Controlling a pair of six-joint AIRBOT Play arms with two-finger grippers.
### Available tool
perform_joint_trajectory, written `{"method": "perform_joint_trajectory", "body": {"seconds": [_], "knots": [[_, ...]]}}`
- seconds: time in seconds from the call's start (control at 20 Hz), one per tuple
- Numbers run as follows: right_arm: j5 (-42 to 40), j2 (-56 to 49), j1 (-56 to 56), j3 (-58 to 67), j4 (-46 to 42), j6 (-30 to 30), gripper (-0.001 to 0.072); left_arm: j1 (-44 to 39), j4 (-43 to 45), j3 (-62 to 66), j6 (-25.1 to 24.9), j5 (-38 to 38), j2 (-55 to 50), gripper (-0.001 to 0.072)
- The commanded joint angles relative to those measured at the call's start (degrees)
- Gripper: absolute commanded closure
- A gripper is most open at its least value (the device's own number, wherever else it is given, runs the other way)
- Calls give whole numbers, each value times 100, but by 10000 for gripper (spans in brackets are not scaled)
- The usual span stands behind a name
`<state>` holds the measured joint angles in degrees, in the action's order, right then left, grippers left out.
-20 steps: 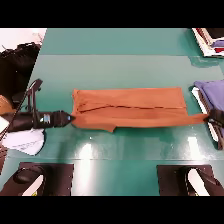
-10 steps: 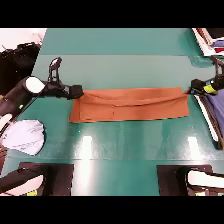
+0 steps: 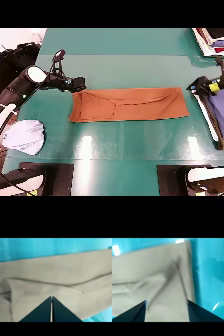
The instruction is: Fold the shirts.
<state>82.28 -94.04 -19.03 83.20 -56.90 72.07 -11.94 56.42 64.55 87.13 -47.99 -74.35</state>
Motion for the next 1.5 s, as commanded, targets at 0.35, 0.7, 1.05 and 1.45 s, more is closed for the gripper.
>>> {"method": "perform_joint_trajectory", "body": {"seconds": [0.35,0.7,1.05,1.45], "knots": [[319,-940,-402,-911,938,-723,189,-1224,-520,221,-13,684,-575,682],[623,-824,136,-92,966,-1067,695,-1858,-785,1403,-11,616,-2090,683],[612,769,894,514,1816,-905,695,-2339,-872,2667,-4,413,-3414,682],[350,1423,2055,1366,1838,-595,695,-2354,-929,2835,-15,254,-3620,682]]}}
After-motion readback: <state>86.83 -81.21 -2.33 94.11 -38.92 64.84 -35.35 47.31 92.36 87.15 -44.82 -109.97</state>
